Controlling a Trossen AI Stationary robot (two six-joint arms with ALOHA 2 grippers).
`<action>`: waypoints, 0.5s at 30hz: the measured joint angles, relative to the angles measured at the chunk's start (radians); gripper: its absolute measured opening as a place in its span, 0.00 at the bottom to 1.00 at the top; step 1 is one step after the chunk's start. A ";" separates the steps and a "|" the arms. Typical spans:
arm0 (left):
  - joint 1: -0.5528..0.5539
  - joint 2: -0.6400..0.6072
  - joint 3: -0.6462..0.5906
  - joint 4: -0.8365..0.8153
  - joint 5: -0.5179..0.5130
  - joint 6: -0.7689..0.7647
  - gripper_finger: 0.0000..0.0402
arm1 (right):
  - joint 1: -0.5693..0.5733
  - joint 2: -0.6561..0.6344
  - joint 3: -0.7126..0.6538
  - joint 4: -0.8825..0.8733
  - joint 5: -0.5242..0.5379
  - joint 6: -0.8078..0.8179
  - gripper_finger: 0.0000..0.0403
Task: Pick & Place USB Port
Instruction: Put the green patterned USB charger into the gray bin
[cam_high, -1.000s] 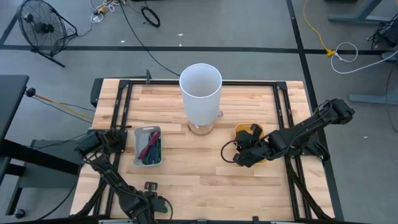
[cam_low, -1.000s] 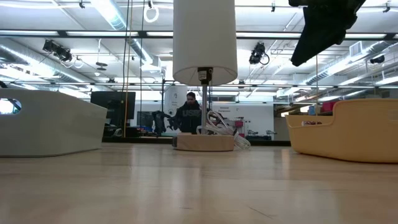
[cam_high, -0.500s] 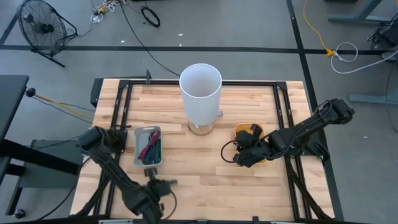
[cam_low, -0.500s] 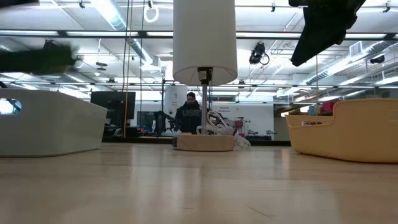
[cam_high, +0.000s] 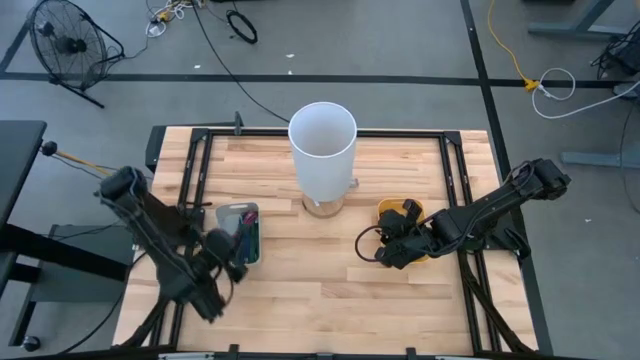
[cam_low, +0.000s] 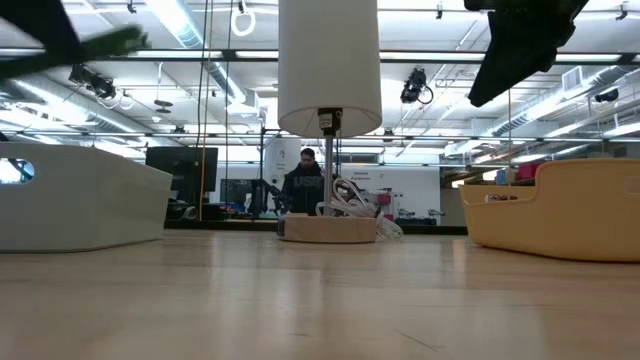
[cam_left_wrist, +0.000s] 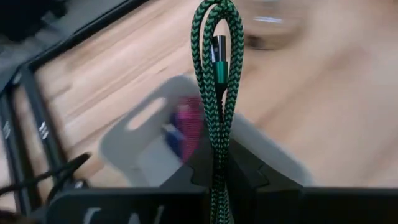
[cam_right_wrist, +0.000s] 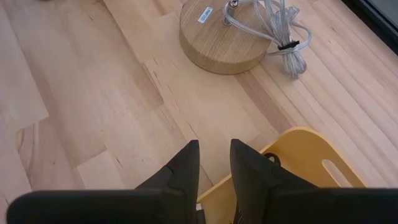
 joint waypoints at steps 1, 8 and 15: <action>0.005 -0.032 -0.056 0.006 0.003 -0.053 0.05 | 0.000 0.000 0.000 0.000 0.000 0.000 0.23; 0.033 -0.186 -0.298 0.196 -0.074 -0.211 0.05 | 0.000 0.000 0.000 0.004 0.007 0.000 0.23; 0.094 -0.247 -0.430 0.373 -0.047 -0.173 0.05 | 0.000 0.000 0.000 0.006 0.008 0.000 0.23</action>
